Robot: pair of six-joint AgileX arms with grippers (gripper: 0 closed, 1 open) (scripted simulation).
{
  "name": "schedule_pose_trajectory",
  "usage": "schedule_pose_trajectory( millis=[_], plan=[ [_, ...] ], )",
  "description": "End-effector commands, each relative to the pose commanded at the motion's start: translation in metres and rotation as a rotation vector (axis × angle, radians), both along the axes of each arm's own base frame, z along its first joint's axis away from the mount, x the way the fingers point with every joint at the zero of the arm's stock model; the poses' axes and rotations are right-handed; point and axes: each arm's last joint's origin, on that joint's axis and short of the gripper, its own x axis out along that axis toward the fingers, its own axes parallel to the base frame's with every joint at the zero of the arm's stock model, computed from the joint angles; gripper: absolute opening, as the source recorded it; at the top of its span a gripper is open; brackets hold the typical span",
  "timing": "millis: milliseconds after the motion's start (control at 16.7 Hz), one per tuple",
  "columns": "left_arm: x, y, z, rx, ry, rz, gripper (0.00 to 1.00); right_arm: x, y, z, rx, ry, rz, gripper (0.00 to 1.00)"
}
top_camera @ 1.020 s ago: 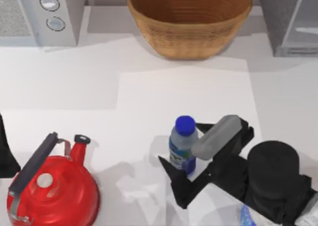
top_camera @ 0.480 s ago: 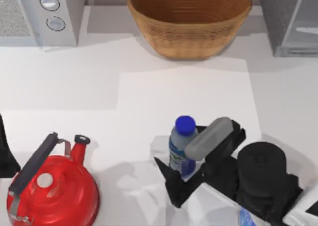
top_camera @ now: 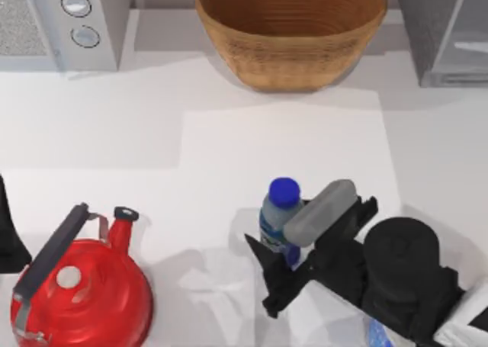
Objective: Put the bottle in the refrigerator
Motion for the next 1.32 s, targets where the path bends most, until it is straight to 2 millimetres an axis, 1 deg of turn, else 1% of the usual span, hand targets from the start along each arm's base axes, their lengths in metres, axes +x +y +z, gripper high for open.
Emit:
schedule_pose_trajectory(
  millis=[420,480,960,1080,1200,1320],
  plan=[
    [0.000,0.000,0.000,0.000,0.000,0.000,1.00,0.000,0.000,0.000,0.000,0.000,0.000,0.03],
    [0.000,0.000,0.000,0.000,0.000,0.000,1.00,0.000,0.000,0.000,0.000,0.000,0.000,0.01],
    [0.000,0.000,0.000,0.000,0.000,0.000,1.00,0.000,0.000,0.000,0.000,0.001,0.000,0.01],
    [0.000,0.000,0.000,0.000,0.000,0.000,1.00,0.001,-0.001,0.003,0.007,-0.004,0.006,0.01],
    [0.000,0.000,0.000,0.000,0.000,0.000,1.00,0.005,-0.009,0.012,0.016,-0.010,0.020,0.01],
    [0.000,0.000,0.000,0.000,0.000,0.000,1.00,0.008,-0.025,0.021,0.011,-0.003,0.026,0.01]
  ],
)
